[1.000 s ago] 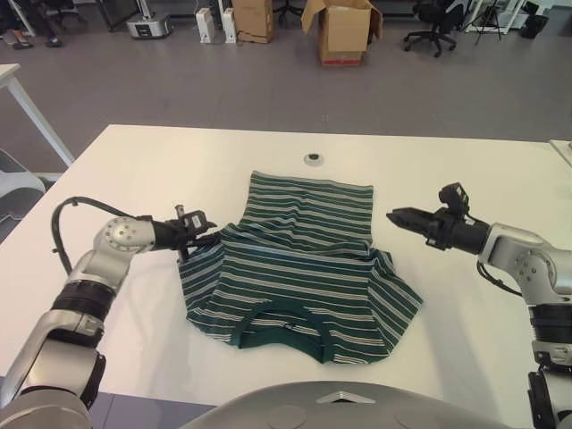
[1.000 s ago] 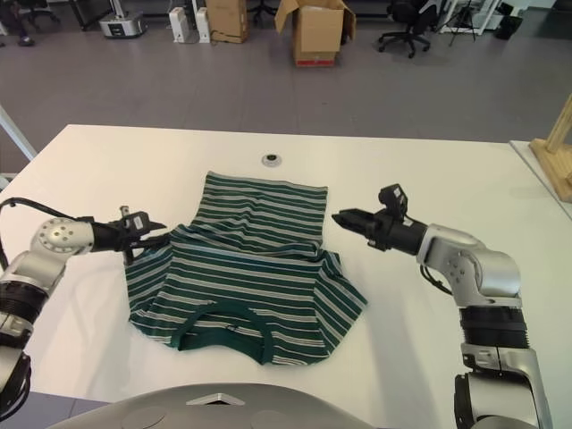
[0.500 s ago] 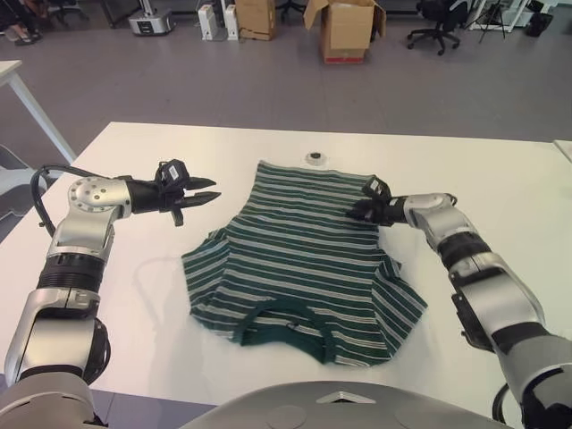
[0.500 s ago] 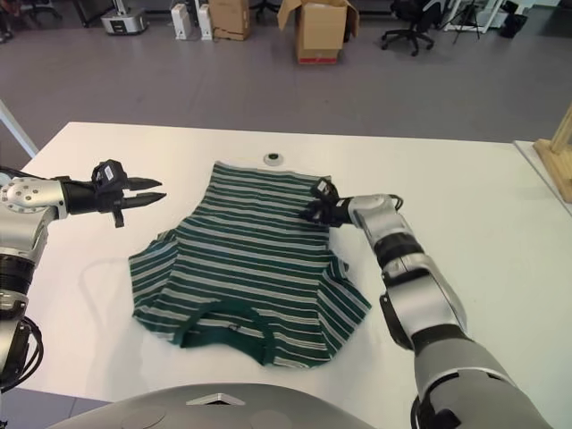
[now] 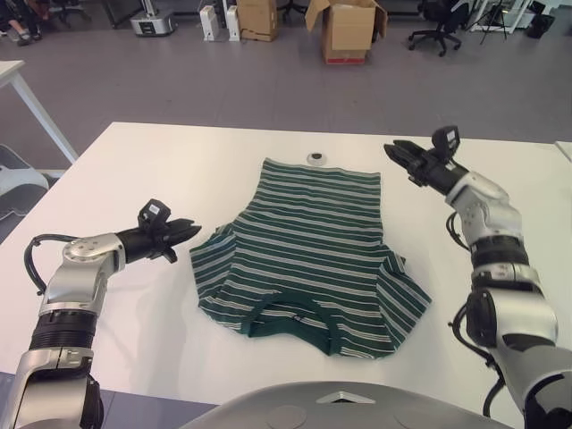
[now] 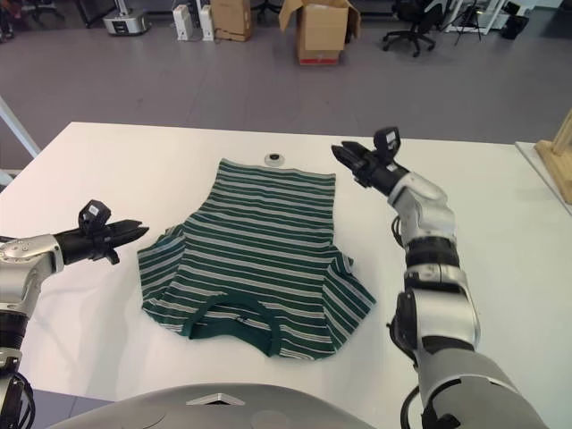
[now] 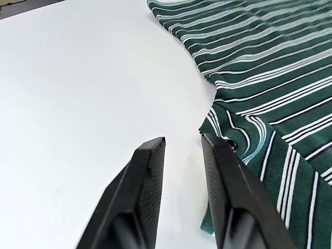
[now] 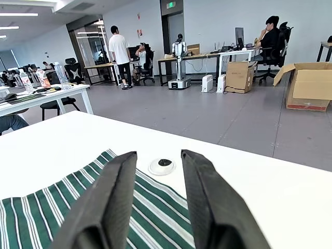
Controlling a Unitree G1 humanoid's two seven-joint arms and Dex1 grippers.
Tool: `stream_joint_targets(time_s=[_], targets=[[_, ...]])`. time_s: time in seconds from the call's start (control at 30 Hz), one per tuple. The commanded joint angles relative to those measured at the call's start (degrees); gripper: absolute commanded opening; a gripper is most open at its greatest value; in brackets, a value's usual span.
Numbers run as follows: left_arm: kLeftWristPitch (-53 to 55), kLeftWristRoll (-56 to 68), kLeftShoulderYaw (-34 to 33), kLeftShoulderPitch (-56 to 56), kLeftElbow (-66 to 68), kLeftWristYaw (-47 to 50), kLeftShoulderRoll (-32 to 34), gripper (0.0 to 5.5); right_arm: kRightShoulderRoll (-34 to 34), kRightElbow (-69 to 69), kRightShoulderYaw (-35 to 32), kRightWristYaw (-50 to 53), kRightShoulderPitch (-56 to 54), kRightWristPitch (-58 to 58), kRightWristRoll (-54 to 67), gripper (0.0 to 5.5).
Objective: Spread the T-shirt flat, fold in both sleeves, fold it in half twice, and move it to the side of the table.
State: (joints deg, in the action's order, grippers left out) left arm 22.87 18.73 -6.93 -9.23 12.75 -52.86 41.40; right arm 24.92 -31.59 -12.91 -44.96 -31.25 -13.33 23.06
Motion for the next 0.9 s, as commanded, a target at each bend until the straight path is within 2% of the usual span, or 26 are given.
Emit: stream_joint_targets(time_s=[0.03, 0.17, 0.33, 0.6, 0.77, 0.9], targets=[[5.56, 2.1, -2.0, 4.83, -3.73, 0.24, 1.24, 1.27, -1.29, 17.04, -3.99, 6.42, 11.51, -7.15, 4.5, 1.57], [4.39, -1.23, -0.23, 7.62, -1.49, 1.25, 0.72, 1.27, -1.67, 23.91, -5.75, 10.36, 15.34, -10.97, 6.65, 1.57], [0.26, -5.51, 3.47, 9.36, 0.74, 2.65, -0.43, 1.27, -1.1, 25.58, -5.89, 11.42, 15.48, -12.36, 7.64, 1.57], [0.81, -3.42, 3.67, 11.76, -0.66, 0.59, -0.45, 0.03, -0.1, 24.13, -6.92, 11.42, 15.59, -11.6, 6.95, 1.61], [-0.52, -3.78, 3.19, 10.33, 0.44, 1.45, 0.35, 0.03, -0.02, 23.75, -7.32, 11.34, 15.8, -10.99, 6.78, 1.61], [0.97, -1.23, 1.24, 7.48, -2.64, -2.29, 4.56, 0.03, -0.08, 23.69, -7.48, 11.3, 16.32, -10.74, 6.66, 1.61]])
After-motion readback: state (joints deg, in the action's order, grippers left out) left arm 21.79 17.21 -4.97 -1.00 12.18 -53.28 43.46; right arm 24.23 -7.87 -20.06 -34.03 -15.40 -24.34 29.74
